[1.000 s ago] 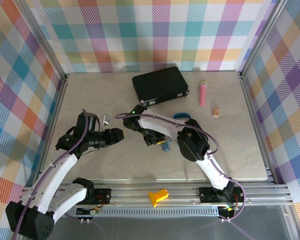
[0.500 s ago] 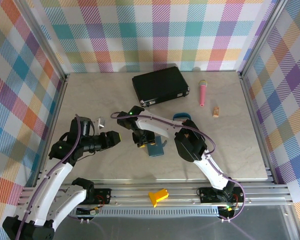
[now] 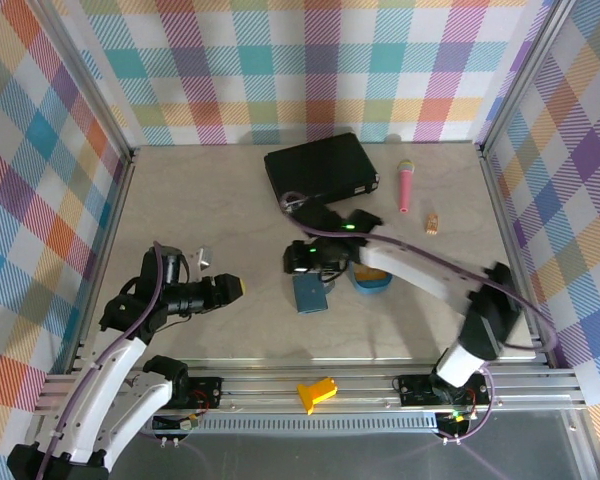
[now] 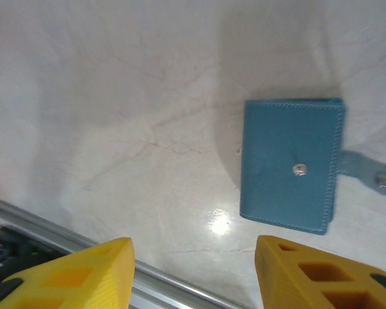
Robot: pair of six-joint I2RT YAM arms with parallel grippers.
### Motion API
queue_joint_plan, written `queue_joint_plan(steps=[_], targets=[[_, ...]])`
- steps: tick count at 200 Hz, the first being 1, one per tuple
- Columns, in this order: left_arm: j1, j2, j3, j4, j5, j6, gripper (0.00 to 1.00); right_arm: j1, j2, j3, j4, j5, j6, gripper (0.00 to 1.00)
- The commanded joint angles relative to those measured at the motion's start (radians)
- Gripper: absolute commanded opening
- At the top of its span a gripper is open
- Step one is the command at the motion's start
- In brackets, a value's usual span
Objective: Put the credit cards into the card holder
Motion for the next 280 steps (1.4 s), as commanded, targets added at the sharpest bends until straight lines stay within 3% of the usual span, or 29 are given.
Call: queue_joint_plan(steps=[1,17,33,56,81,170,264,280], targets=[[-0.028,-0.005,-0.059,0.197,0.087,-0.096,0.58,-0.102,-0.144,-0.173,0.133,-0.101,-0.082,0.53],[-0.091,0.010,-0.110,0.317,0.060,-0.164,0.58,-0.212,-0.257,-0.291,0.140,-0.154,-0.136,0.53],[-0.161,0.034,-0.128,0.389,-0.013,-0.189,0.58,-0.268,-0.280,-0.317,0.068,-0.105,-0.214,0.53],[-0.249,0.107,-0.125,0.481,-0.089,-0.206,0.58,-0.280,-0.193,-0.259,-0.023,-0.053,-0.295,0.54],[-0.296,0.200,-0.115,0.557,-0.126,-0.230,0.57,-0.279,-0.079,-0.193,-0.014,-0.110,-0.313,0.54],[-0.298,0.283,-0.132,0.654,-0.176,-0.272,0.58,-0.275,0.300,0.040,-0.057,-0.033,-0.332,0.55],[-0.298,0.349,-0.118,0.673,-0.172,-0.251,0.58,-0.278,0.399,0.132,-0.161,0.144,-0.287,0.56],[-0.297,0.341,-0.137,0.703,-0.179,-0.258,0.58,-0.281,0.394,0.136,-0.159,0.128,-0.282,0.56]])
